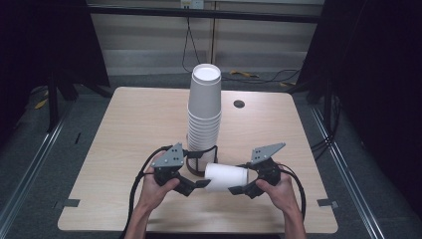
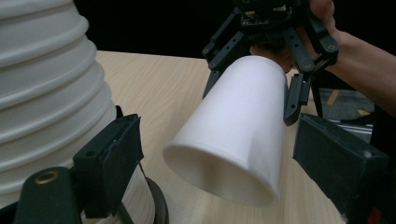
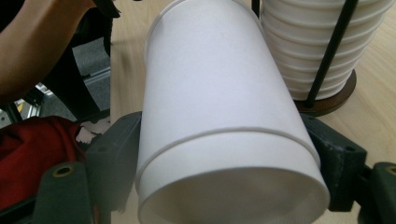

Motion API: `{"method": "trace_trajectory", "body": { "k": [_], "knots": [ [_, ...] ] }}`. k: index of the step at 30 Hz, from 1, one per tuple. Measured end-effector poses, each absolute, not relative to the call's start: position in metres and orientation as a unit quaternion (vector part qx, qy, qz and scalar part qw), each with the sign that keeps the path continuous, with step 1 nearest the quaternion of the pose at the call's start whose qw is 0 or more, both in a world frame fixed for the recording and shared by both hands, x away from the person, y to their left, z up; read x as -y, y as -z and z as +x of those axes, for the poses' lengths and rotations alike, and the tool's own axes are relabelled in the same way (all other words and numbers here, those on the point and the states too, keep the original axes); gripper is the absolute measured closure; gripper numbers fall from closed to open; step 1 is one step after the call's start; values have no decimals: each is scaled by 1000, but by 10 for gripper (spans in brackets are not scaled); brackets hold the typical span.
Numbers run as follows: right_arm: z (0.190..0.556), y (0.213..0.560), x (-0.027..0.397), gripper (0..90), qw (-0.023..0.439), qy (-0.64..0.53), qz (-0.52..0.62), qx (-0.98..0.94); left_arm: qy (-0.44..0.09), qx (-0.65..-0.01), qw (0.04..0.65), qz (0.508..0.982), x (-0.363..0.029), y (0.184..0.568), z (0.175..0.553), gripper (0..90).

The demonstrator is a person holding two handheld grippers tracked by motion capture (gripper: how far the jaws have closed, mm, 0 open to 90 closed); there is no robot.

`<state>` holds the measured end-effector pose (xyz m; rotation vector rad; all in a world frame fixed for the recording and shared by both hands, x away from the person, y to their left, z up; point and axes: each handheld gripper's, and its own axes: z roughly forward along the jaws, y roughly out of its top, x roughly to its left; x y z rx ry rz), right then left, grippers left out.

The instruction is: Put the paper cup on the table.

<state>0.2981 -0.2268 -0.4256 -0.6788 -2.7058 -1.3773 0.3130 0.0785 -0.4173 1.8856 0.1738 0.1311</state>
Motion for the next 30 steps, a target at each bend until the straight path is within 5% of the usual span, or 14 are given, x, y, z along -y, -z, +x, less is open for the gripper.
{"method": "trace_trajectory", "body": {
  "k": [30],
  "knots": [
    [290, 454, 241, 218, 8, 582, -240, 777, -50, -124, 622, 772, -78, 442, 301, 154]
  ]
}}
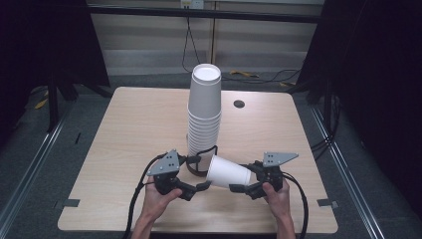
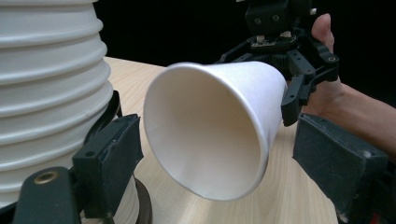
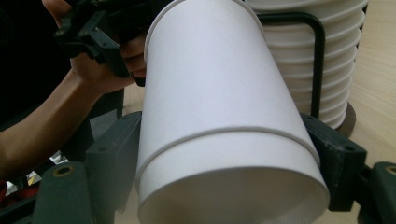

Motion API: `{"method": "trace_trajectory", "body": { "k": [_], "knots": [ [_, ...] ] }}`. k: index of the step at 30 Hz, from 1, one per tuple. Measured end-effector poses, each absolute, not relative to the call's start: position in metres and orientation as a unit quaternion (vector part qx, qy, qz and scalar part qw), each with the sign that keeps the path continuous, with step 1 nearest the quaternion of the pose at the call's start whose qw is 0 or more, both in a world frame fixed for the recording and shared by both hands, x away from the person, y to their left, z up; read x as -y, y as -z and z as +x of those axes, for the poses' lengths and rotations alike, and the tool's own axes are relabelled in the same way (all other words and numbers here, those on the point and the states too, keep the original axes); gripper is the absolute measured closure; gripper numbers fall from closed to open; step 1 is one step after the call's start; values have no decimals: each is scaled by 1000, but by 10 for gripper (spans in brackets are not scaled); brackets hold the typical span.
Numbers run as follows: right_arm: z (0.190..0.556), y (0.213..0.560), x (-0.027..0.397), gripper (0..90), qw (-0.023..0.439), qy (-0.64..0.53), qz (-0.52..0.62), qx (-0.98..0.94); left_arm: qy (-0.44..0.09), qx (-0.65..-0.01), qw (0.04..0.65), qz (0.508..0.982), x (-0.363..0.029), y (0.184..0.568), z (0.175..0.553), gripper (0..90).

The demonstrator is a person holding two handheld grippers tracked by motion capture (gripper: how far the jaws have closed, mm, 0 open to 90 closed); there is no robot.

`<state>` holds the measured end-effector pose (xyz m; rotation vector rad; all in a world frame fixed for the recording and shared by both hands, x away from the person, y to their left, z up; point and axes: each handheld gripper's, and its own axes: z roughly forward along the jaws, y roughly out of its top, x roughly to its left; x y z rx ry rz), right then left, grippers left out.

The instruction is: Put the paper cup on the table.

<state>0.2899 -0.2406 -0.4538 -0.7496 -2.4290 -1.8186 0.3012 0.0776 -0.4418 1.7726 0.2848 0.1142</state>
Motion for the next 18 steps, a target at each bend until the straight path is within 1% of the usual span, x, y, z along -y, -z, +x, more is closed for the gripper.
{"method": "trace_trajectory", "body": {
  "k": [6, 8, 11, 14, 18],
  "knots": [
    [287, 457, 241, 218, 14, 611, -226, 759, -38, -131, 631, 764, -79, 446, 302, 153],
    [286, 460, 242, 218, 8, 616, -227, 755, -34, -133, 631, 764, -78, 447, 302, 153],
    [284, 461, 243, 218, 8, 623, -223, 750, -22, -127, 637, 760, -74, 448, 301, 153],
    [284, 460, 241, 218, 13, 631, -214, 746, -24, -124, 637, 761, -72, 449, 301, 153],
    [285, 462, 240, 218, 18, 628, -210, 749, -19, -124, 640, 758, -69, 452, 304, 131]
  ]
}}
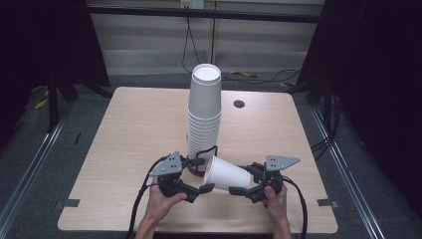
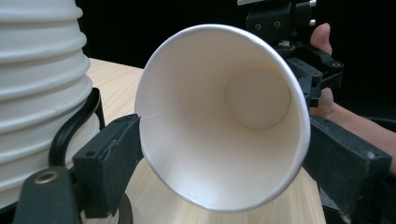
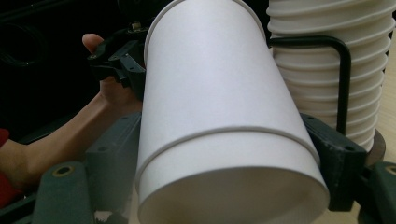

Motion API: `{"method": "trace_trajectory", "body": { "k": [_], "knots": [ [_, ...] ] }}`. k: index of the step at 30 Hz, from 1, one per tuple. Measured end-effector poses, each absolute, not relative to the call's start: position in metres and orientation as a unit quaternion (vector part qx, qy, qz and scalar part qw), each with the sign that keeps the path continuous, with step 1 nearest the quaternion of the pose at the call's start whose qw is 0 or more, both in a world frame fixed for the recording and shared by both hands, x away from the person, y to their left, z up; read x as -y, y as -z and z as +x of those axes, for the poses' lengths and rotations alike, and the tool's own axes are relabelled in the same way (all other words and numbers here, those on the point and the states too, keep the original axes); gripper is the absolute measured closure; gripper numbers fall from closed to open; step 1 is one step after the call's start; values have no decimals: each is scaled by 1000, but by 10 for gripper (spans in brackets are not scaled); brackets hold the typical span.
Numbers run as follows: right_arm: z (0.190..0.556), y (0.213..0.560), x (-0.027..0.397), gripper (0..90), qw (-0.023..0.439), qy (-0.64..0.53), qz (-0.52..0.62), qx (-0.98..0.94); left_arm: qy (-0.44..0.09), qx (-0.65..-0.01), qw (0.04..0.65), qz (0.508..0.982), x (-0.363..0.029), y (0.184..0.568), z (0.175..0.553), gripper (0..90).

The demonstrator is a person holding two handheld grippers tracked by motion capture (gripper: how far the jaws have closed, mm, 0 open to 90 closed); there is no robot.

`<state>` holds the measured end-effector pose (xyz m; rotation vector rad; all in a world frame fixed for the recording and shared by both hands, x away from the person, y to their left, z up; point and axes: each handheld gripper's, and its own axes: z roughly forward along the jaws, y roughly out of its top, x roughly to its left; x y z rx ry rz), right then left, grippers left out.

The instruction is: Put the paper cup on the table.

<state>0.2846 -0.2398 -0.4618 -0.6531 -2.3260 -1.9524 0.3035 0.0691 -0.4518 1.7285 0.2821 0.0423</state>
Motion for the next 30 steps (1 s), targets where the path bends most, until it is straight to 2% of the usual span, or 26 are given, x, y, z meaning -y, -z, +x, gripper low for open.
{"method": "trace_trajectory", "body": {
  "k": [4, 16, 30],
  "knots": [
    [284, 462, 238, 219, 17, 628, -204, 751, -26, -132, 633, 763, -64, 452, 306, 0],
    [285, 461, 234, 218, 21, 623, -190, 758, 11, -107, 638, 763, -56, 453, 311, 11],
    [285, 459, 232, 218, 30, 621, -178, 763, 17, -84, 627, 774, -50, 452, 312, 11]
  ]
}}
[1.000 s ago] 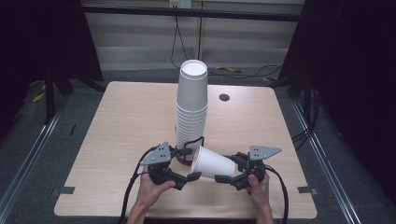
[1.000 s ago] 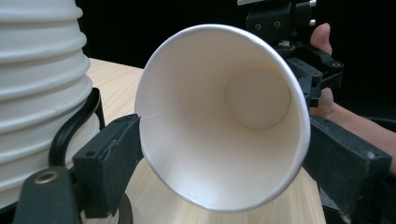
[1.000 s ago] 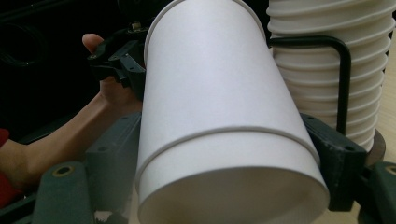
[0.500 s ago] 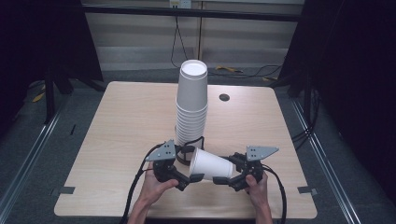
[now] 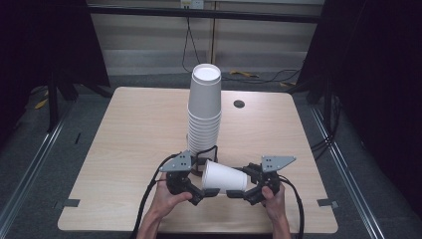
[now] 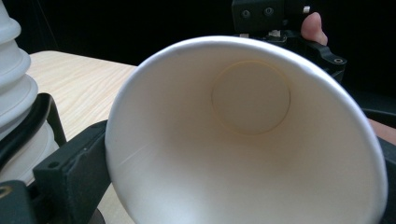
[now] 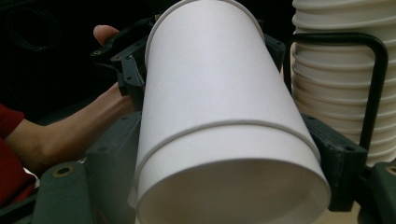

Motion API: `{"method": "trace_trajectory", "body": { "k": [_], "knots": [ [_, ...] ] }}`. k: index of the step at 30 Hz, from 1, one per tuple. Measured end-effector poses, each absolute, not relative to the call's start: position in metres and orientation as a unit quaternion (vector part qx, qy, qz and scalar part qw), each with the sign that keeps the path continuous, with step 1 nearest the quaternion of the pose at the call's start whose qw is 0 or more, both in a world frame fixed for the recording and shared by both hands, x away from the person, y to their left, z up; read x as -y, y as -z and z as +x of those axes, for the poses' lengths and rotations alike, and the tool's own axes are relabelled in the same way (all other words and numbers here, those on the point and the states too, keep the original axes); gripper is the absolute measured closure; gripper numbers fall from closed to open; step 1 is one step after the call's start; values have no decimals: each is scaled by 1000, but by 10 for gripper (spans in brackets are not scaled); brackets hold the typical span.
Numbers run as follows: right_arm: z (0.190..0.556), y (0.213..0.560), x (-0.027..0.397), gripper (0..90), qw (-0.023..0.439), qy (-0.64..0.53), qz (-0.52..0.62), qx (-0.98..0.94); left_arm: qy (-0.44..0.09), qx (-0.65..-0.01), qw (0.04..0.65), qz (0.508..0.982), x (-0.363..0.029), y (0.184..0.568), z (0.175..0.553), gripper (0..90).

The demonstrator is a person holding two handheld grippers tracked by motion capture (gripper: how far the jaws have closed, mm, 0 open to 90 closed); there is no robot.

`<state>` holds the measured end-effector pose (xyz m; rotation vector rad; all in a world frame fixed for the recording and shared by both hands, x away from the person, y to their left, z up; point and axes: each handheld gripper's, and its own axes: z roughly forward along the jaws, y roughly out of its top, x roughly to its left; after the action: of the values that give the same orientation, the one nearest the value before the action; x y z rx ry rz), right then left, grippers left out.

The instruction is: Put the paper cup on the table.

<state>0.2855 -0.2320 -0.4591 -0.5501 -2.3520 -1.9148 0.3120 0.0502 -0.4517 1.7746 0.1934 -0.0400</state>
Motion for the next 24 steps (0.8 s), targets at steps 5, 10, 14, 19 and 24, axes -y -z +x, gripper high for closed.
{"method": "trace_trajectory", "body": {
  "k": [5, 10, 14, 19, 24],
  "knots": [
    [286, 459, 231, 217, 31, 622, -171, 763, 34, -78, 630, 772, -47, 451, 314, 12],
    [286, 460, 232, 217, 31, 623, -169, 763, 41, -78, 630, 772, -45, 452, 315, 17],
    [287, 461, 232, 215, 33, 626, -164, 762, 50, -74, 634, 768, -48, 451, 316, 35],
    [287, 461, 232, 206, 32, 627, -160, 762, 50, -68, 633, 770, -51, 450, 315, 59],
    [287, 462, 231, 192, 25, 629, -161, 760, 39, -70, 627, 775, -52, 448, 313, 64]
  ]
}}
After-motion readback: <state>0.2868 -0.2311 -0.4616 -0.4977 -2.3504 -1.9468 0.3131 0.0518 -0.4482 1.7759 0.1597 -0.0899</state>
